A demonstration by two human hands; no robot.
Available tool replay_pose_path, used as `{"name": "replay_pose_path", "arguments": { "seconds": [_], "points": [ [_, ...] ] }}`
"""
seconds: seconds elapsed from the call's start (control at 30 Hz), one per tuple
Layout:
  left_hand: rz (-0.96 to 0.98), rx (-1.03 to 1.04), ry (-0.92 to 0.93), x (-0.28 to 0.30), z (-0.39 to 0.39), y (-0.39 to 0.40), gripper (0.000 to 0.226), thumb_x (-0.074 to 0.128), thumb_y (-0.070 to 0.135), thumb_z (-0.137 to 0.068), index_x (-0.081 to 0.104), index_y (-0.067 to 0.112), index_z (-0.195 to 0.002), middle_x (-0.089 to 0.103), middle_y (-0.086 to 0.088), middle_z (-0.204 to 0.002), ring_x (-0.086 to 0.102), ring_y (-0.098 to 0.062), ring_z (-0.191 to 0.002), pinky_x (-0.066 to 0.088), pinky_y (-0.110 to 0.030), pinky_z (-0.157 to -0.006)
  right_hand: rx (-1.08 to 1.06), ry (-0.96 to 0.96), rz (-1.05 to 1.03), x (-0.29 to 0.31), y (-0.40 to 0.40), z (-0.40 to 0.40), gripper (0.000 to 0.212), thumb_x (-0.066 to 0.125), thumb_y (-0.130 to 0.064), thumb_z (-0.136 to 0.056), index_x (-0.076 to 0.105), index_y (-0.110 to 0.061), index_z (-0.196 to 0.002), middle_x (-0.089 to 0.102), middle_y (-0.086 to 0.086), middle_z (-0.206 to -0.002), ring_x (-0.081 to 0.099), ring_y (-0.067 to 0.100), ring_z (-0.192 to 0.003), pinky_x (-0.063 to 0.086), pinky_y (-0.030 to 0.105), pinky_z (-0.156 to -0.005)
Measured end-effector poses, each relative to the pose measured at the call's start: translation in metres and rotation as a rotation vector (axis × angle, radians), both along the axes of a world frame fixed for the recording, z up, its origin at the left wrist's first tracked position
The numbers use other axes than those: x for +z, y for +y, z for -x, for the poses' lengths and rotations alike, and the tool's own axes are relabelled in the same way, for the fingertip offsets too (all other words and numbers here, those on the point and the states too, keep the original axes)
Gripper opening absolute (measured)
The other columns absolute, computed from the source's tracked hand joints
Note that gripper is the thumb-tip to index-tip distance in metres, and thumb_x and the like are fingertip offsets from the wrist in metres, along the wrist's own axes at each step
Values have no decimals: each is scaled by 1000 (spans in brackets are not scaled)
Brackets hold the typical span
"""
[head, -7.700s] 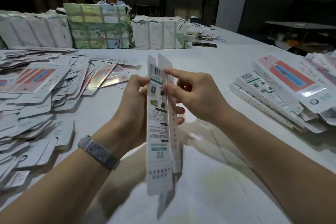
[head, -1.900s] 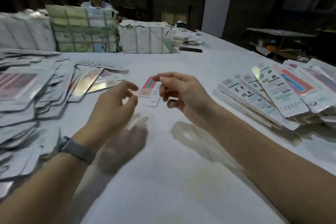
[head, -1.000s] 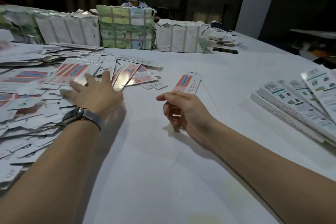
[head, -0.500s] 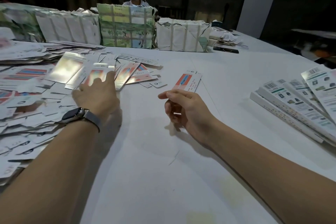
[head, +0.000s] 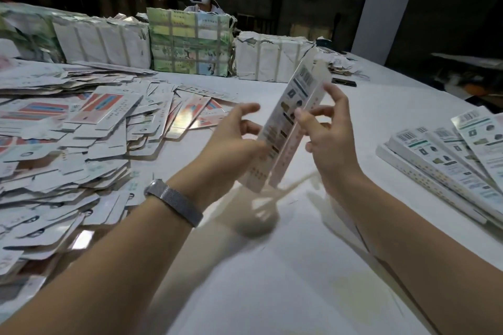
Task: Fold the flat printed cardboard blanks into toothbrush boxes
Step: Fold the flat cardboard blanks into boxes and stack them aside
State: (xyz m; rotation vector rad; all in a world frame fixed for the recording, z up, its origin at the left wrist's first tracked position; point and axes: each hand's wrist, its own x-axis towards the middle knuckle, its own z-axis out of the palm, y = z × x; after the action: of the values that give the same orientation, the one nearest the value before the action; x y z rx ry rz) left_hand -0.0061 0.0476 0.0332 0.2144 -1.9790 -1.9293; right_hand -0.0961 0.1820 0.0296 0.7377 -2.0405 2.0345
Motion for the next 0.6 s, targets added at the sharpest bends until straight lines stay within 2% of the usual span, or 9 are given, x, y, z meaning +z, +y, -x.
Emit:
{"name": "replay_pose_path", "arguments": {
  "seconds": [0.1, 0.2, 0.27, 0.33, 0.4, 0.43, 0.47, 0.53, 0.6],
  "points": [
    [58, -198, -54, -3, -5, 6, 62, 51, -14, -82, 59, 30, -126, 70, -3, -96, 68, -20, -92, 56, -39, -78, -98, 20, -20, 3, 5, 4, 54, 62, -27, -96, 36, -37, -143, 48, -2, -111, 60, 0, -82, 49, 8, -59],
    [28, -312, -87, -2, -11, 10, 65, 43, -10, -68, 71, 40, -99, 74, 0, -93, 66, -25, -95, 52, -40, -78, -81, 13, -74, 3, 7, 4, 47, 58, -28, -99, 43, -33, -143, 51, -2, -114, 65, 12, -93, 60, 24, -71],
    [-97, -368, -90, -6, -12, 13, 80, 32, -20, -68, 67, 42, -104, 75, -2, -93, 71, -28, -93, 58, -38, -72, 0, 59, -116, 1, 7, 0, 43, 56, -25, -100, 47, -33, -141, 60, -6, -108, 69, 13, -85, 61, 28, -70],
    [-282, -427, -103, -10, -13, 17, 79, 33, -19, -63, 61, 37, -112, 75, -7, -91, 74, -27, -82, 60, -36, -61, 26, 152, -174, -1, 6, -4, 42, 56, -24, -100, 49, -30, -141, 64, -14, -103, 69, 5, -80, 59, 22, -65],
    [-445, -478, -114, -9, -14, 21, 50, 50, 2, -69, 70, 27, -107, 73, -12, -91, 73, -27, -76, 59, -37, -60, 13, 205, -228, 0, 6, -6, 49, 58, -27, -98, 44, -30, -144, 62, -20, -100, 67, -2, -78, 55, 16, -62],
    [-490, -497, -109, -8, -13, 22, 34, 55, 19, -77, 75, 26, -103, 74, -11, -94, 73, -27, -78, 59, -38, -63, 0, 227, -261, 1, 7, -6, 53, 57, -31, -96, 40, -32, -146, 62, -21, -99, 66, -1, -79, 55, 17, -63],
    [-524, -510, -104, -8, -11, 21, 32, 55, 38, -84, 78, 26, -103, 74, -11, -99, 73, -28, -83, 60, -39, -67, -15, 250, -302, 3, 9, -5, 56, 56, -35, -95, 36, -35, -148, 62, -20, -99, 66, 4, -80, 57, 22, -66],
    [-560, -481, -94, -10, -7, 20, 56, 39, 66, -92, 77, 29, -108, 75, -11, -109, 74, -30, -93, 60, -41, -70, -20, 295, -398, 5, 12, -5, 58, 54, -38, -96, 29, -42, -149, 61, -17, -97, 67, 12, -82, 61, 36, -70],
    [-540, -460, -69, -11, -5, 20, 67, 25, 74, -94, 75, 33, -111, 75, -11, -109, 74, -31, -93, 60, -41, -68, 0, 338, -484, 6, 13, -8, 58, 50, -43, -96, 23, -50, -147, 60, -16, -97, 66, 15, -88, 60, 45, -72]
  ]
}}
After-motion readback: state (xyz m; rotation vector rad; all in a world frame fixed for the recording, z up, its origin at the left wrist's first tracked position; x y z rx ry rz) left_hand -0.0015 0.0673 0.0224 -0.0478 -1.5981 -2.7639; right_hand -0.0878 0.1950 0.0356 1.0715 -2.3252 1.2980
